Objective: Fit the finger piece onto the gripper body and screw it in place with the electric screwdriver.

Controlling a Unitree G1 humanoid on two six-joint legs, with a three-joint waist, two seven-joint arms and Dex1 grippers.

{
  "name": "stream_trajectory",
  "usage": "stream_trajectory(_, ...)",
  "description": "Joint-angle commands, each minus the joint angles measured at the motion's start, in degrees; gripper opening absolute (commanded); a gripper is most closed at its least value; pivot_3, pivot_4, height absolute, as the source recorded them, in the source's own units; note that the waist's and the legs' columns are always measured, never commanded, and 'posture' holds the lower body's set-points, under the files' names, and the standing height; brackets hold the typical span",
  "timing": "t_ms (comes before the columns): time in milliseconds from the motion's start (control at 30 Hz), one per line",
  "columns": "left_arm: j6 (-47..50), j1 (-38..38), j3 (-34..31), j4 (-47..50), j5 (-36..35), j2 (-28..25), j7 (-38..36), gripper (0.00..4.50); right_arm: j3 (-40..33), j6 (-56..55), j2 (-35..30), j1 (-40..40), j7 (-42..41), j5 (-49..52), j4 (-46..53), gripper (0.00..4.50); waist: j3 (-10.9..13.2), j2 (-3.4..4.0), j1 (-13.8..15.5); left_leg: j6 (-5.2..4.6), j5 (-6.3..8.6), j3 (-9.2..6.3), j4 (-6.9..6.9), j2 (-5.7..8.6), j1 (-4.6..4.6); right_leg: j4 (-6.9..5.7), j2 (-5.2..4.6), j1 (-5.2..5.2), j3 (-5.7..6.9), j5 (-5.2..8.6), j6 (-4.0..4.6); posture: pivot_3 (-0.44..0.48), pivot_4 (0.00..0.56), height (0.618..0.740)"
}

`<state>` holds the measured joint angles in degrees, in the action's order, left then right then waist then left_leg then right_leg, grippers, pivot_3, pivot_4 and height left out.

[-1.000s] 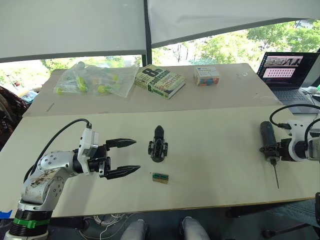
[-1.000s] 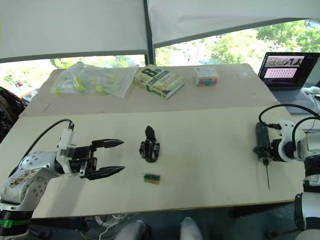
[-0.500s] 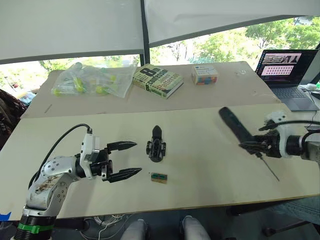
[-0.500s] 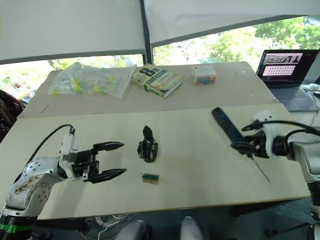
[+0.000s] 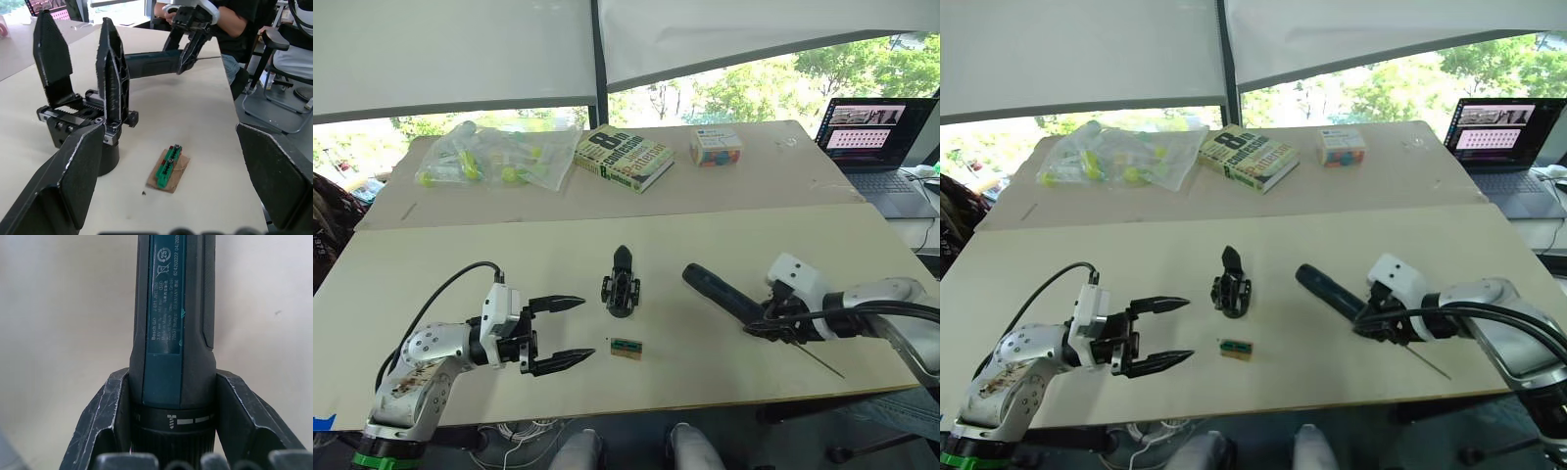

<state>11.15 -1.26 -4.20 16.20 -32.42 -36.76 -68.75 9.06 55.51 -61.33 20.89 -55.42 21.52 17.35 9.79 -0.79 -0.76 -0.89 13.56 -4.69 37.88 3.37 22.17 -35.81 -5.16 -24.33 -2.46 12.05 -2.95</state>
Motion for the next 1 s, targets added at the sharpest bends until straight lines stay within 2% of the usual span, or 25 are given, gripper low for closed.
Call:
stream_trajectory(33, -0.29, -0.49, -0.33, 1.27, -0.26, -0.34, 0.56, 4.5, 1.67, -1.65, -0.4, 2.53, -2.52, -1.0, -1.59, 1.94, 0.0, -0.01, 0.02, 0.0, 0.0, 0.01, 0.0, 0.01, 0.0, 0.0, -0.01, 0.0, 0.0, 0.0, 0.0, 0.0, 0.15, 0.737)
stream_trajectory(133, -0.11, -1.11, 0.0, 1.05, -0.24, -0.26, 0.71, 4.5, 2.9, -2.32, -0.34, 4.19, -3.46, -2.02, -4.38, 1.94, 0.01, -0.01, 0.09, 0.0, 0.0, 0.0, 0.0, 0.05, 0.0, 0.0, -0.05, 0.01, -0.01, 0.0, 0.0, 0.0, 0.15, 0.737)
stream_trajectory(200, -0.58, -1.36, 0.24, 0.54, 0.12, -0.13, 0.56, 4.5, 3.64, -3.44, -0.7, 5.23, -4.2, -3.16, -6.34, 2.97, 0.01, -0.01, 0.07, 0.0, 0.0, 0.0, 0.0, 0.07, 0.0, 0.0, -0.06, 0.01, -0.02, -0.01, 0.0, 0.0, 0.15, 0.737)
stream_trajectory(333, -1.91, -1.07, 0.44, 0.08, 0.99, 0.13, 0.5, 4.5, 3.71, -2.98, -1.72, 7.0, -5.95, -3.76, -6.97, 4.37, 0.01, -0.02, 0.06, 0.0, 0.0, 0.01, 0.0, 0.03, -0.03, 0.0, -0.02, 0.02, -0.01, -0.01, 0.0, 0.0, 0.15, 0.737)
stream_trajectory(433, -2.66, -0.68, 0.64, -0.35, 1.27, 0.27, 0.44, 4.5, 4.68, 0.72, -4.62, 9.65, -9.16, -3.16, -4.56, 4.44, 0.01, -0.01, 0.0, 0.0, 0.0, 0.0, 0.0, 0.04, -0.02, 0.0, -0.04, 0.0, -0.02, -0.01, 0.01, 0.0, 0.15, 0.737)
stream_trajectory(600, -3.54, -0.74, 1.77, -1.39, 2.56, 0.03, -0.24, 4.5, 13.47, 11.51, -9.93, 18.77, -13.04, -5.36, -0.15, 4.44, 0.03, 0.01, -0.09, 0.0, 0.0, -0.01, 0.0, 0.0, -0.03, -0.01, -0.01, -0.02, 0.0, 0.0, 0.01, 0.0, 0.15, 0.737)
stream_trajectory(800, -2.68, -1.74, 3.21, -1.77, 2.76, 0.07, -0.34, 4.5, 24.16, 14.19, -8.87, 28.01, -14.93, -10.89, -2.15, 4.44, 0.03, -0.03, -0.03, 0.03, 0.02, 0.02, 0.0, 0.01, 0.0, 0.02, -0.03, -0.04, 0.02, 0.0, 0.0, 0.0, 0.15, 0.737)
stream_trajectory(1000, -1.63, -1.84, 3.78, -0.85, 2.2, -0.28, -0.29, 4.5, 29.22, 19.44, -5.93, 32.41, -15.73, -10.97, -3.23, 4.44, 0.04, -0.03, -0.02, 0.03, 0.02, -0.03, 0.0, 0.03, 0.03, 0.02, -0.04, -0.09, 0.02, -0.01, 0.01, 0.0, 0.15, 0.737)
